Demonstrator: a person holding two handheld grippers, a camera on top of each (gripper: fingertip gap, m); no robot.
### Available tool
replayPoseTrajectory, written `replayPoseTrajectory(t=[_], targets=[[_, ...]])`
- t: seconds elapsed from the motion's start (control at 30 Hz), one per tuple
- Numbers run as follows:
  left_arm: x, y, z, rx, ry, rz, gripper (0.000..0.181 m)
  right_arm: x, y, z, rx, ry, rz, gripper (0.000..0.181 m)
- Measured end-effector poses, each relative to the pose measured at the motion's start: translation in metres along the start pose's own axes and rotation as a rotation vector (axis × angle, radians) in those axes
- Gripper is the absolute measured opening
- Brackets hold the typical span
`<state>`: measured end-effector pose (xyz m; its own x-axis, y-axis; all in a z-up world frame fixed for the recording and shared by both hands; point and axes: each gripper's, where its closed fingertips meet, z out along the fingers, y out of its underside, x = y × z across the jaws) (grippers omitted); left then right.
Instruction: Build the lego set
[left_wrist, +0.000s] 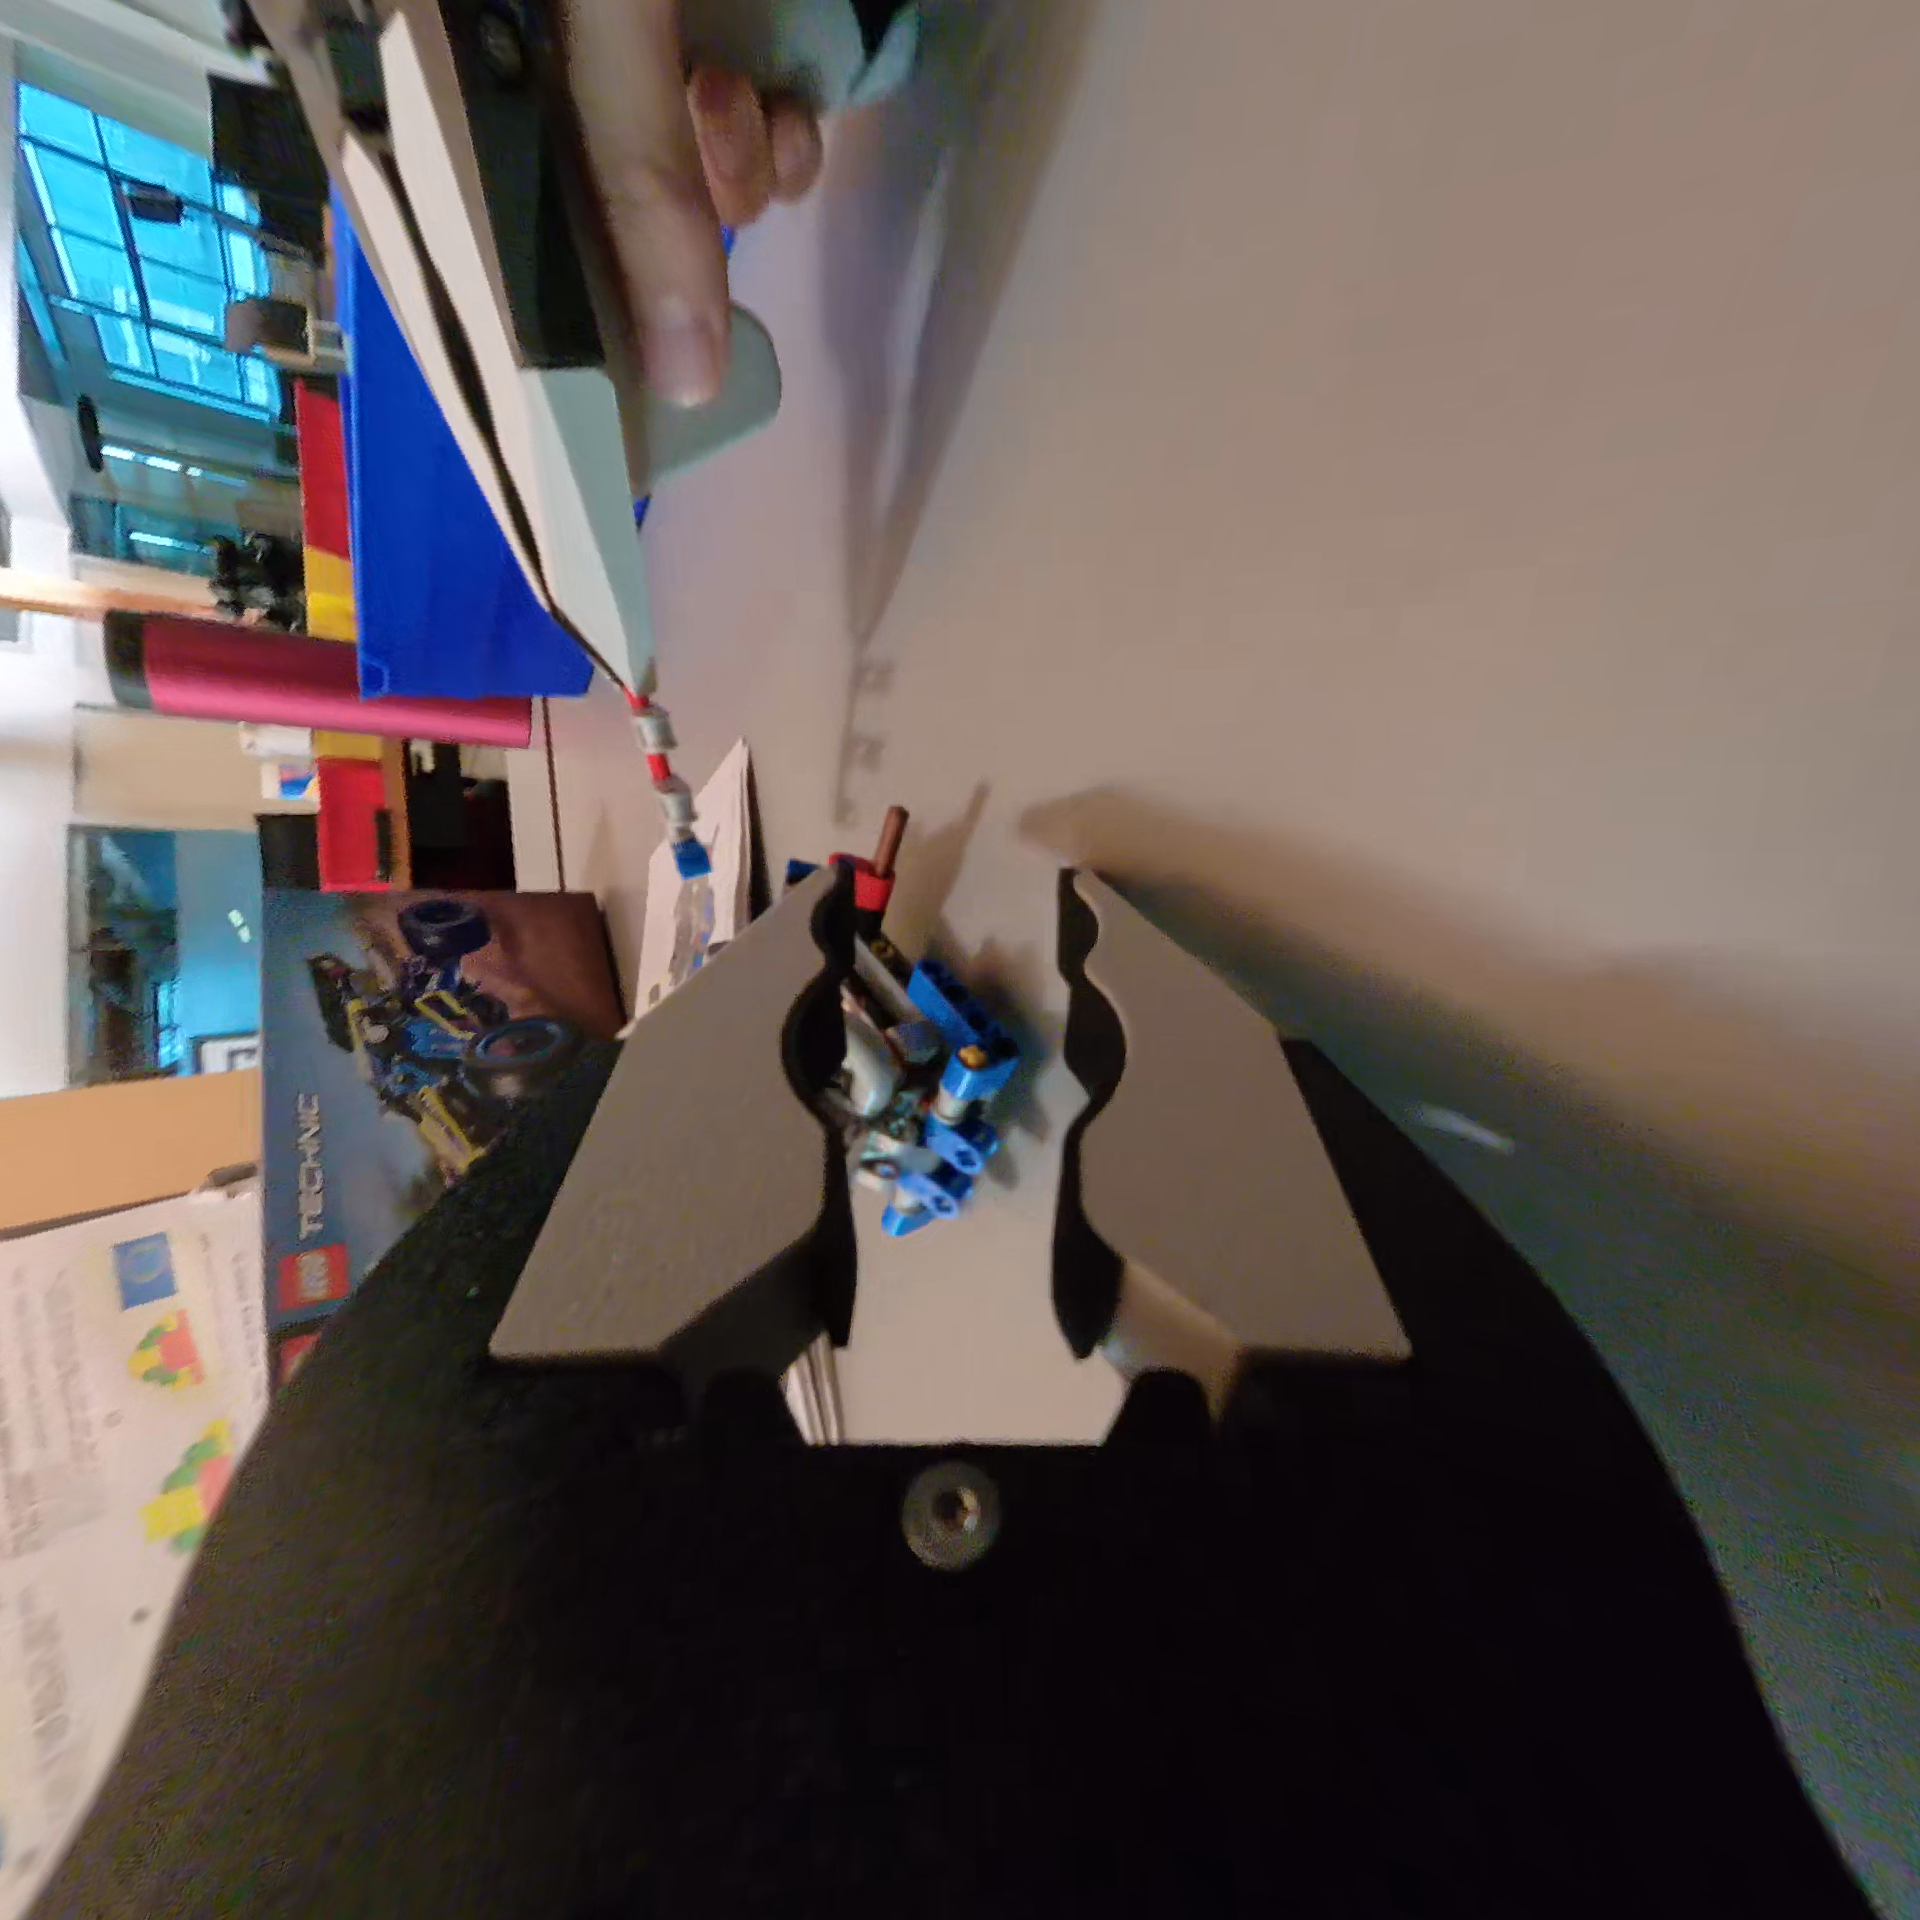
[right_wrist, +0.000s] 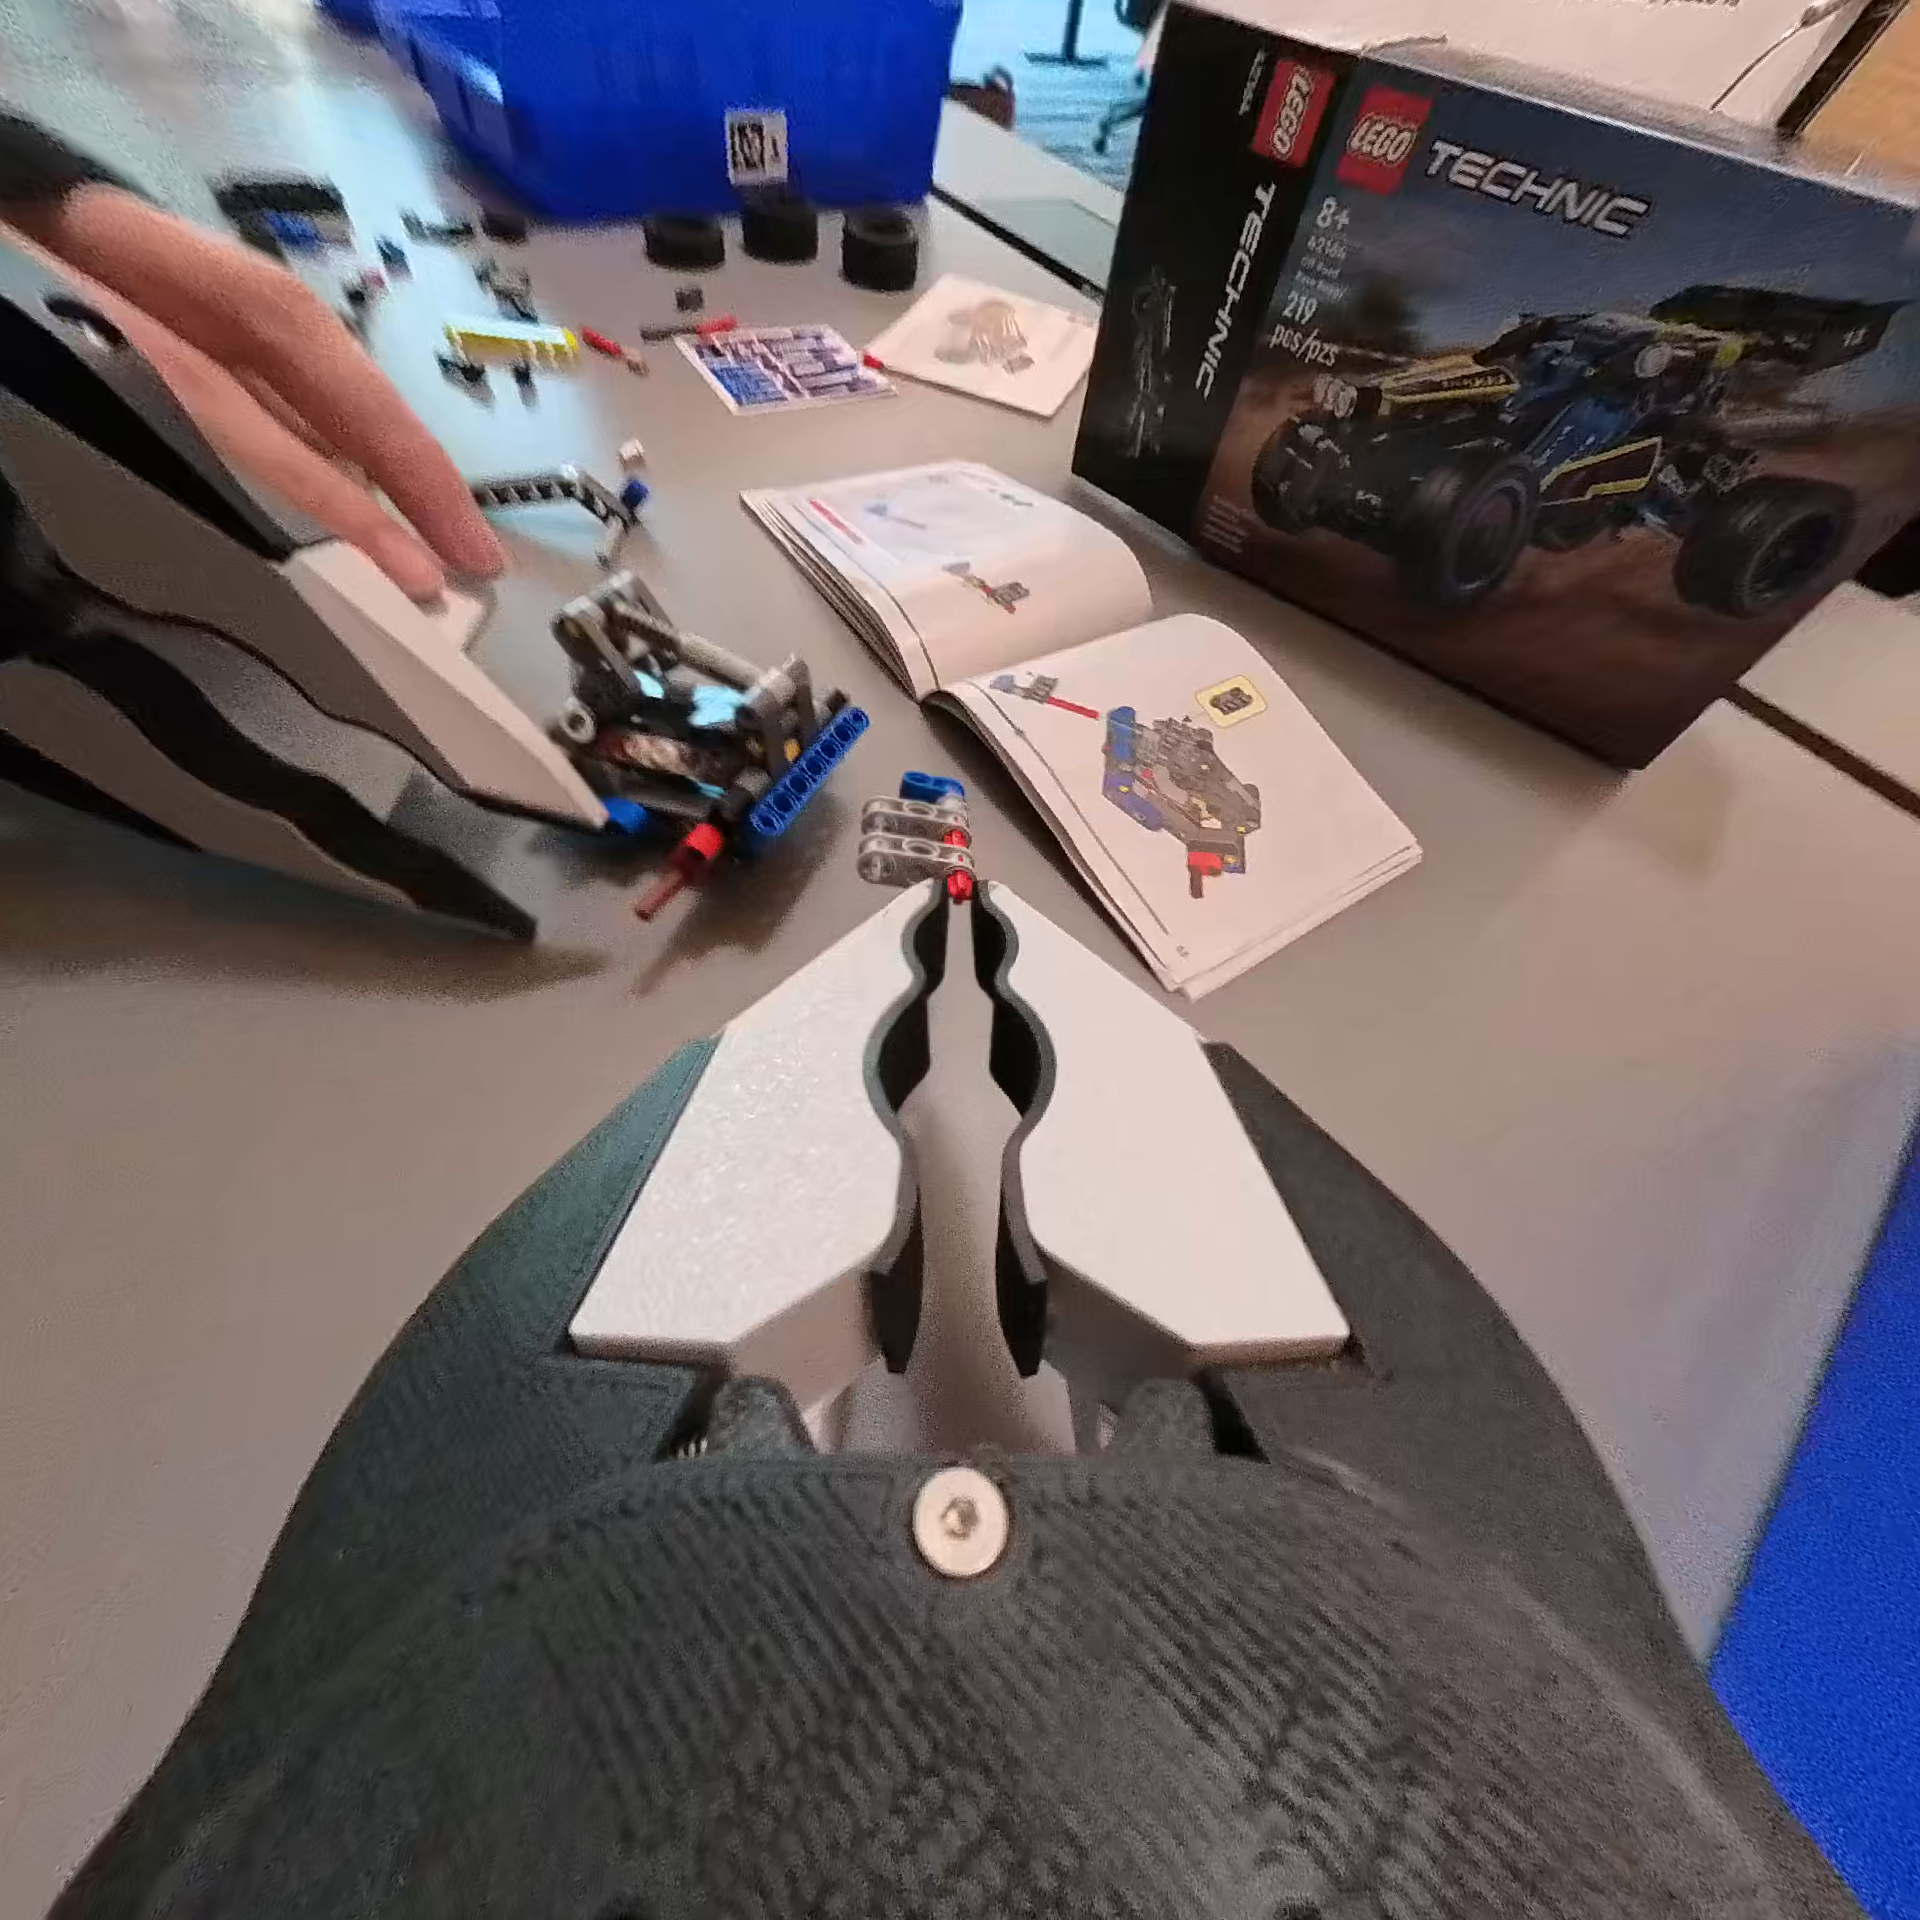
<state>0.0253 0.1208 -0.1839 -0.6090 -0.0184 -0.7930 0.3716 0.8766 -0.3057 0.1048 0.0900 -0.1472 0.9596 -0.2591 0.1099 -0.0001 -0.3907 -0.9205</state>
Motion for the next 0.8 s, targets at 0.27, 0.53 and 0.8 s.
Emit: replayPoseTrajectory(t=[0.27, 0.53, 0.8], targets=[[-0.066, 0.011, -0.054, 0.185, -0.196, -0.353, 0.034, -0.037, -0.055, -0.019, 0.307, -0.395, 0.402, 0.001], [-0.068, 0.019, -0.074, 0.291, -0.19, -0.355, 0.024, -0.077, -0.078, -0.002, 0.352, -0.684, 0.547, 0.002], [-0.068, 0.018, -0.083, 0.316, -0.196, -0.367, 0.006, -0.094, -0.081, 0.012, 0.304, -0.739, 0.546, 0.002]])
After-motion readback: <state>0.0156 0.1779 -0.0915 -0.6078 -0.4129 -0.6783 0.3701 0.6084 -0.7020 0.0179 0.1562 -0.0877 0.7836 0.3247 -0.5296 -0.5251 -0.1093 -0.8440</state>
